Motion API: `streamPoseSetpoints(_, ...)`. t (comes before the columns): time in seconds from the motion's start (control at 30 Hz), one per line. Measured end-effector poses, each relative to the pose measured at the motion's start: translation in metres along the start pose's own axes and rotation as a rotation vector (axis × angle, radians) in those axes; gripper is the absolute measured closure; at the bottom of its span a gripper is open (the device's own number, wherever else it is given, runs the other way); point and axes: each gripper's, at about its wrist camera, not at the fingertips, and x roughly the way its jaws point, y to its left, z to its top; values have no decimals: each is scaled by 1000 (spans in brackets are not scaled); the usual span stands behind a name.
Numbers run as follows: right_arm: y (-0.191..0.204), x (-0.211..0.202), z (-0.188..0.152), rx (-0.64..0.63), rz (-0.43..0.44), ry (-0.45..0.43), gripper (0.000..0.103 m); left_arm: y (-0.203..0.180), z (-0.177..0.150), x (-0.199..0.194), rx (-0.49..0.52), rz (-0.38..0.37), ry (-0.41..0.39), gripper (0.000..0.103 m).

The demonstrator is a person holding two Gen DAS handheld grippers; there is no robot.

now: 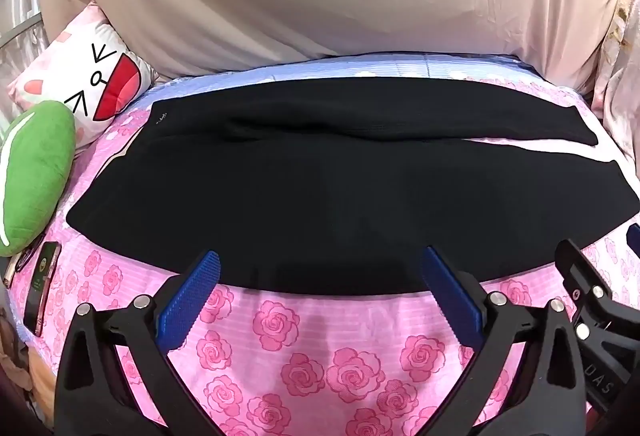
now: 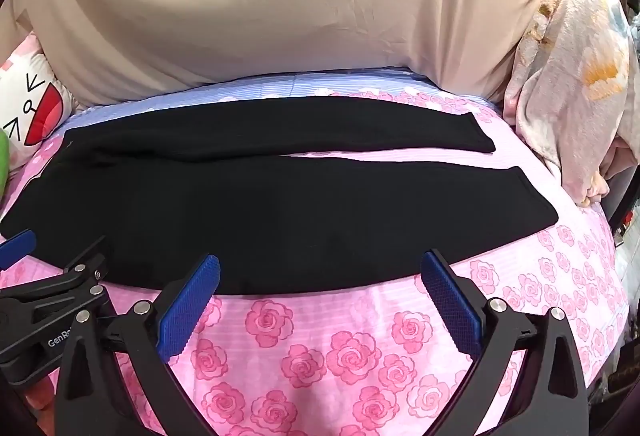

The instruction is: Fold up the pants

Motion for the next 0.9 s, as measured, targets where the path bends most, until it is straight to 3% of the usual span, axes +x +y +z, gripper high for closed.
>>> streamPoseSetpoints(0.9, 3, 0, -1, 1, 13, -2, 5, 1, 9, -3, -13, 23, 6, 5)
